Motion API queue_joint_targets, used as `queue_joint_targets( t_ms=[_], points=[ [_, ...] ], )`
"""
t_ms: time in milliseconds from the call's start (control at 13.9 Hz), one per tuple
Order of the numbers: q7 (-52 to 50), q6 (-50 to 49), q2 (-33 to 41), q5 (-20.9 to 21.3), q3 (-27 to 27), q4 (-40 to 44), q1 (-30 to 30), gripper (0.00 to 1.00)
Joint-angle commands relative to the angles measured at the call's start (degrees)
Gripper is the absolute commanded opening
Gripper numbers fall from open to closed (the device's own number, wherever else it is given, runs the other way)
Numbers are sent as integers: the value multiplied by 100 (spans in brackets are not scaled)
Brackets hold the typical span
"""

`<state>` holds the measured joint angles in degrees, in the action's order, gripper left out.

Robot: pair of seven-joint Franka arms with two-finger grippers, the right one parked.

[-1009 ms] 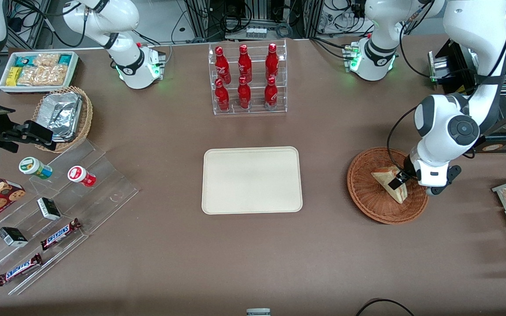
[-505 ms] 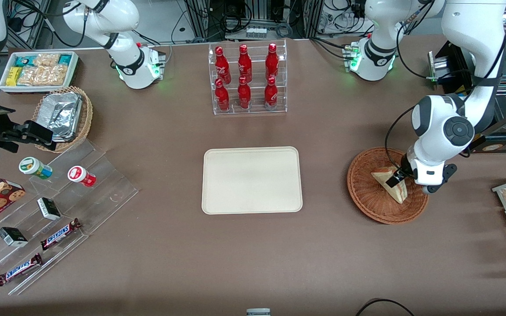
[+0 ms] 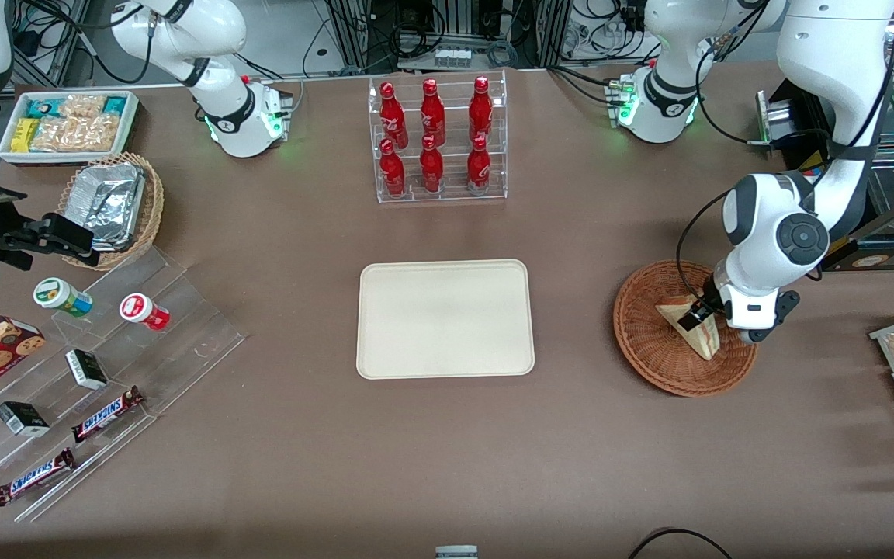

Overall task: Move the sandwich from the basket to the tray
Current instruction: 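Close the left gripper on the wrapped sandwich's crust edge, then lift the sandwich and carry it over the cream tray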

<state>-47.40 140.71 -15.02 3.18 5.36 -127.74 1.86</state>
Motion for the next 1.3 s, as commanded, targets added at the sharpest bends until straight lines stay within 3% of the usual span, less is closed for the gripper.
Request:
queue_joint_targets(
  t_ms=[0, 505, 865, 1081, 1225],
  points=[
    [-164, 36, -9, 16, 9, 125, -37, 0],
    [-103, -534, 324, 34, 378, 415, -37, 0],
    [-156, -2756, 273, 306, 1396, 2021, -37, 0],
    [-488, -2892, 79, 341, 2107, 2393, -37, 0],
    [-604, -2874, -350, 647, 2573, 2674, -46, 0]
  ],
)
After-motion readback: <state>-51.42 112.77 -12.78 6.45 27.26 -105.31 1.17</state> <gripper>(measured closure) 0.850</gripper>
